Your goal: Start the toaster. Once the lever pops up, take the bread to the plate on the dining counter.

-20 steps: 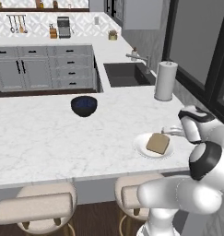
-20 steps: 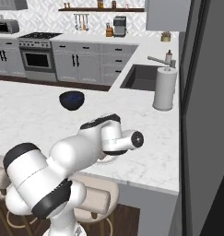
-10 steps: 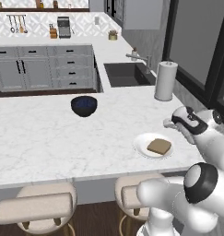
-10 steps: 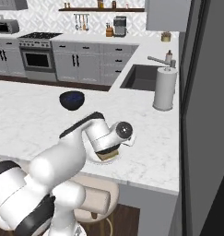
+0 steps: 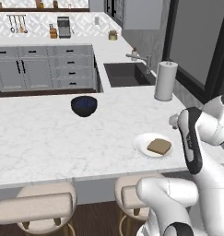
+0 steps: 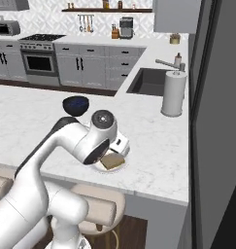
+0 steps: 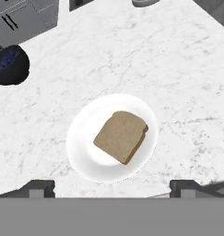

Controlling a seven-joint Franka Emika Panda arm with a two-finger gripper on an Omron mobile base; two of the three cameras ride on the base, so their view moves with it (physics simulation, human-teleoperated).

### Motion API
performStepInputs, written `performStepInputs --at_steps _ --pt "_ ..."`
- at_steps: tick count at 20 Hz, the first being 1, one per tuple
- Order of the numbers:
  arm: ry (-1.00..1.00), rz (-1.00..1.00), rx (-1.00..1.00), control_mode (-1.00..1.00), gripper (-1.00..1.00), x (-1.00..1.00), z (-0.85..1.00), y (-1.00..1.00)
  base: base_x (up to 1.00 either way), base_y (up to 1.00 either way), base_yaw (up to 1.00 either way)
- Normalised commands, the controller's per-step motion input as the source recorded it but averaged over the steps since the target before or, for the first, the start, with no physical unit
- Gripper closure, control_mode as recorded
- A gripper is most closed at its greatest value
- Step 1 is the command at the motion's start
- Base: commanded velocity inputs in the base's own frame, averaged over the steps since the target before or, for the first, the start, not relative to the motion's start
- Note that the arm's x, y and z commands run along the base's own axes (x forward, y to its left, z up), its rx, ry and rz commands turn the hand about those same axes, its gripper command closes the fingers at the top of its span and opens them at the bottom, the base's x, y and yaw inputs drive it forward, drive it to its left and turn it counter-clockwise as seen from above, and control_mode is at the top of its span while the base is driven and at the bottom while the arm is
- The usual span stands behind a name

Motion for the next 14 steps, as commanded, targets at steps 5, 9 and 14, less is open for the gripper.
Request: performStepInputs --at_steps 5,9,14 --pt "0.15 0.0 -0.06 -1.0 -1.0 -1.0 0.26 0.9 0.0 0.0 0.0" --pt "0.13 0.0 -0.1 -1.0 -1.0 -0.96 0.19 1.0 0.0 0.0 0.0" --pt "0.08 0.0 -0.16 -1.0 -1.0 -0.8 0.24 0.96 0.0 0.0 0.0"
